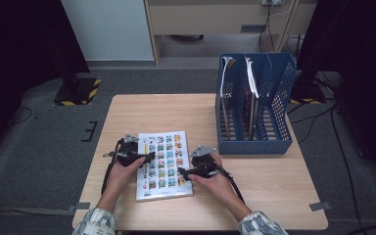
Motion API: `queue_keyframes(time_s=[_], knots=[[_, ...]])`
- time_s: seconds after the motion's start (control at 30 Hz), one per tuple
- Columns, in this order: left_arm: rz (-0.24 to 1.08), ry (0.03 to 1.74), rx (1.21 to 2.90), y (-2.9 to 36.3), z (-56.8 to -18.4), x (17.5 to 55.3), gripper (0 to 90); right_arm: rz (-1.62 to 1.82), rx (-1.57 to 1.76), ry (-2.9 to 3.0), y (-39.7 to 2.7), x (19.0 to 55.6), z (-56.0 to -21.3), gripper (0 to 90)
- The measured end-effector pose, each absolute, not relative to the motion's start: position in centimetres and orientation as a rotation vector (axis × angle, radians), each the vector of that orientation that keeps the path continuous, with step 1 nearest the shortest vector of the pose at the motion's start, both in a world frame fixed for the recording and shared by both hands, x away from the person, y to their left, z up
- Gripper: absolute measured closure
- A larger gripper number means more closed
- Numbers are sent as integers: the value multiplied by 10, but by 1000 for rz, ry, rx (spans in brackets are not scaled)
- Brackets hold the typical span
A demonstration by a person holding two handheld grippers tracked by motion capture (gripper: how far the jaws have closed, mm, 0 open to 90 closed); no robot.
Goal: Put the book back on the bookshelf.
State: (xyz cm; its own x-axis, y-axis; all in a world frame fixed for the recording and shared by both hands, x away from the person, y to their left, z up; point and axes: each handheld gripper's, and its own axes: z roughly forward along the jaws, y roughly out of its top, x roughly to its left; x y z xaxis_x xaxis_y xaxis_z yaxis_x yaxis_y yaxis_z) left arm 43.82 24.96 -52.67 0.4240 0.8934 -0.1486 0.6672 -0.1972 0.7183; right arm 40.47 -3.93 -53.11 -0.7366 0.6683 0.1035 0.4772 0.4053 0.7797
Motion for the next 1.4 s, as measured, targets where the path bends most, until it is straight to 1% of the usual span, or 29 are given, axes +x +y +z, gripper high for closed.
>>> queue_keyframes(time_s=[0.23,0.53,0.6,0.67,0.7,1.07,1.23,1.33,1.4], knots=[[343,1340,1906,254,-531,439,135,1253,1020,2443,-38,405,-532,205],[338,1335,1913,253,-530,438,150,1277,1012,2463,-34,404,-534,205],[322,1315,1922,250,-530,437,160,1281,1012,2470,-32,402,-533,203],[318,1295,1935,246,-529,436,170,1260,1003,2482,-32,401,-533,161],[319,1288,1943,243,-529,436,174,1246,1000,2481,-32,401,-532,155],[343,1220,2024,230,-523,419,199,1226,1006,2492,-43,391,-531,151],[333,1240,1987,232,-526,426,167,1262,1071,2513,-46,398,-535,100],[318,1269,1957,232,-530,431,103,1279,1098,2512,-46,400,-536,91],[313,1265,1943,230,-532,433,102,1282,1099,2509,-46,400,-537,88]])
